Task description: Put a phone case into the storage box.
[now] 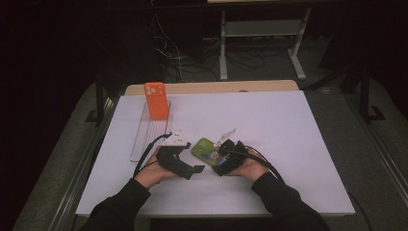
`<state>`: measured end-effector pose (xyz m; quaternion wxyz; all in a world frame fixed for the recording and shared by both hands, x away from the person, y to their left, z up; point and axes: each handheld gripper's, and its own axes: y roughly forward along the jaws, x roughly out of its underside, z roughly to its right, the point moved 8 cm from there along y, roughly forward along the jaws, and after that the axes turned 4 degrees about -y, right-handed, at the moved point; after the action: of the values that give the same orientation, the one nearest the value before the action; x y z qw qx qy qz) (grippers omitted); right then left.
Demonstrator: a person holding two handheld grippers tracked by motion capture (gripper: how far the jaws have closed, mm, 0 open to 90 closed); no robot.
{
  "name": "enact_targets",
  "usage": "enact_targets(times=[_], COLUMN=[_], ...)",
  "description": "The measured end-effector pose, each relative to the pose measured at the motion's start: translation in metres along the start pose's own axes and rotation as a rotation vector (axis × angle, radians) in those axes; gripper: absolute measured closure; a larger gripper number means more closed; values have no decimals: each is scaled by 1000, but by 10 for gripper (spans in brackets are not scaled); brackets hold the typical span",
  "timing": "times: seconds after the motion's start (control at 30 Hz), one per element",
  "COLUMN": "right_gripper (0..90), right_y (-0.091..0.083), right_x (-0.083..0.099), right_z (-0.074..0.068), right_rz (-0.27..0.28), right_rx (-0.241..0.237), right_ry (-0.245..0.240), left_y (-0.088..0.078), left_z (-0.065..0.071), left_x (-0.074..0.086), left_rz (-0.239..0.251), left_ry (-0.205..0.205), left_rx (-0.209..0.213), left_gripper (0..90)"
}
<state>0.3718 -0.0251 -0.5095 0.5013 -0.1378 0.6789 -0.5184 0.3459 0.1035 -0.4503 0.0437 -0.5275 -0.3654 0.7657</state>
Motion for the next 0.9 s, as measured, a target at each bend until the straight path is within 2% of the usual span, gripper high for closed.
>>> enact_targets(times=[0.07, 0.17, 0.23, 0.43, 0.6, 0.63, 0.67, 0.73, 0.77, 0.9], right_gripper=[142, 147, 150, 157, 158, 158, 158, 158, 158, 157], right_y=[0, 0, 0, -1, -2, -3, -4, -9, -11, -24], right_x=[0, 0, 0, 0, -1, -1, -1, -2, -2, -3], right_z=[-3, -3, -2, -2, 0, 1, 3, 7, 8, 17], right_rz=[11, 11, 13, 12, 8, 10, 8, 18, 20, 40], right_rx=[-9, -5, -5, -8, -28, -32, -33, -35, -43, -56], right_ry=[28, 33, 36, 40, 45, 48, 47, 49, 46, 41], left_y=[0, 0, 0, 0, 0, 0, 0, -1, -2, -5], left_z=[0, -1, 0, -2, 0, -1, -2, -2, -3, -3], left_x=[0, 0, 0, 0, -1, -1, -1, -2, -3, -7], left_rz=[1, -2, 2, 0, 3, 4, 3, 8, 5, 13], left_ry=[3, 8, -4, 18, 6, 16, 32, 11, 22, 21], left_rx=[-1, -3, 0, -2, 5, 8, 7, 10, 8, 10], left_gripper=[0, 0, 0, 0, 0, 0, 0, 0, 0, 0])
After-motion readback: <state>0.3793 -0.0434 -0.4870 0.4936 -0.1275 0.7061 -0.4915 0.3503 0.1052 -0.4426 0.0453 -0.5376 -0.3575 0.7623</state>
